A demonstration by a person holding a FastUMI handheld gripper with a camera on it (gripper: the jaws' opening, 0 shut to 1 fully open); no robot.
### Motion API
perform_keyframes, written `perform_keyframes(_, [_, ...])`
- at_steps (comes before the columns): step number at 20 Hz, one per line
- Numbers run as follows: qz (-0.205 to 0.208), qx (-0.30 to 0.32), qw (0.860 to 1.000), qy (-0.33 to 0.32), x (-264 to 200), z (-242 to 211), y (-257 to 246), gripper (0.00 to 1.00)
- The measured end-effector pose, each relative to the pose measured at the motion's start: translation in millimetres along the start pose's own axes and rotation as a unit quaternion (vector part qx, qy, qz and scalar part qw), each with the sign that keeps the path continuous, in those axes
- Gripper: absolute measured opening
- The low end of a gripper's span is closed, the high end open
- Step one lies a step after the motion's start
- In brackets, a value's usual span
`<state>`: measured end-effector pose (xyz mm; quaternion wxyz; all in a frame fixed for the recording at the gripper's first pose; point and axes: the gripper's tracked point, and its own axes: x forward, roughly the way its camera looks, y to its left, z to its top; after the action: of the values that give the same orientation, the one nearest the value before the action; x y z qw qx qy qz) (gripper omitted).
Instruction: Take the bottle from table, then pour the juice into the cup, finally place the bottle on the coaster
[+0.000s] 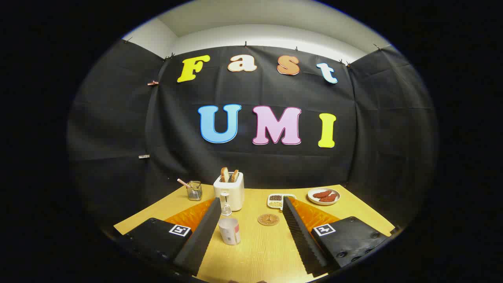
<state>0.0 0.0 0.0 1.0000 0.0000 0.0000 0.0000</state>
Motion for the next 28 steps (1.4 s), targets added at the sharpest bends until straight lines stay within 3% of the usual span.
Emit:
perform_keyframes(4, [0.030,-0.004,0.999,0.011,-10,-12,-12,0.97])
perform_keyframes(6, [0.024,-0.014,1.000,0.006,-15,-5,-21,0.97])
perform_keyframes(16, [0.062,-0.032,0.998,0.011,-7,-15,27,0.97])
perform_keyframes(28, [0.052,-0.014,0.998,0.015,27,-32,65,0.97])
